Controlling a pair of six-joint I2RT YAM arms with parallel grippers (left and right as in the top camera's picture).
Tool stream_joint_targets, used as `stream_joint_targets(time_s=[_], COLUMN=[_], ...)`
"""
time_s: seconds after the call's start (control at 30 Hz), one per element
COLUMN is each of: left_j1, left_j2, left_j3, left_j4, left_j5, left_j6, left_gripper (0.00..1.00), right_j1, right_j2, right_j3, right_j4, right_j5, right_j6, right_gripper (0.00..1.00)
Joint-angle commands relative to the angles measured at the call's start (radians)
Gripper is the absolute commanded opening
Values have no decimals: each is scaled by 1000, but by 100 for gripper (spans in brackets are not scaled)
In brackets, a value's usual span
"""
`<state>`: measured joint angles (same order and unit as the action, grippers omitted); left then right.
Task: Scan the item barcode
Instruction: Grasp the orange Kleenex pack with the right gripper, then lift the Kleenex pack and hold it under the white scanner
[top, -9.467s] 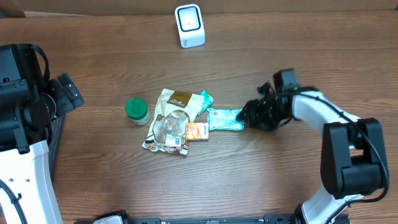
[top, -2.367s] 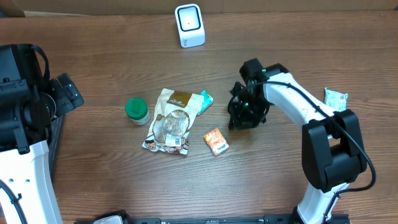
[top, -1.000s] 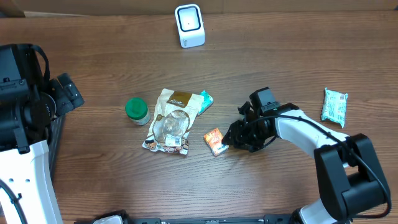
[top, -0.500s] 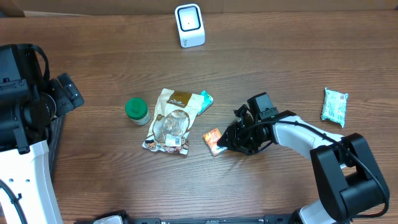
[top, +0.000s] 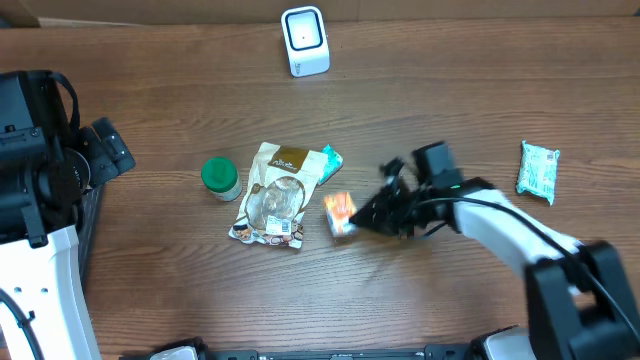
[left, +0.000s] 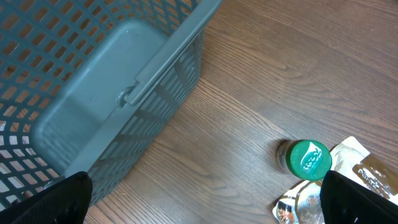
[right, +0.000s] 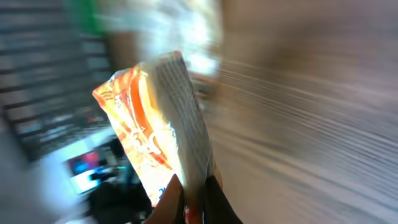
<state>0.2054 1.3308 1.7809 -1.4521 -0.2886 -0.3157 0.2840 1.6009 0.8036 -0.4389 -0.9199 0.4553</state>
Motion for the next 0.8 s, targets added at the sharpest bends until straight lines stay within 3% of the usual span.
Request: stream_joint_targets(time_s=[0.0,0.1,0.27,0.47,0.6,0.77], left_j1=[5,5,5,5,5,5], left_j2=[-9,-9,-9,-9,-9,-9], left_j3=[6,6,6,6,6,6], left_j4=[-2,-2,-2,-2,-2,-2], left_j5=[-6,-6,-6,-6,-6,-6], left_j6=[-18,-18,-18,-18,-18,-18], left_gripper=[100,100,99,100,100,100], right_j1=[-103,-214,-352,-432,-433,-433], right_j2=[-129,-190,-203,-203,-203,-203], right_j3=[54,55,55,55,55,55], right_j4=[46,111,240,466,551,552], right_j5=[-337,-452,-481,-534,-558,-555], right_j6=[6,122,362,644,773,790], right_gripper=[4,4,4,4,4,4])
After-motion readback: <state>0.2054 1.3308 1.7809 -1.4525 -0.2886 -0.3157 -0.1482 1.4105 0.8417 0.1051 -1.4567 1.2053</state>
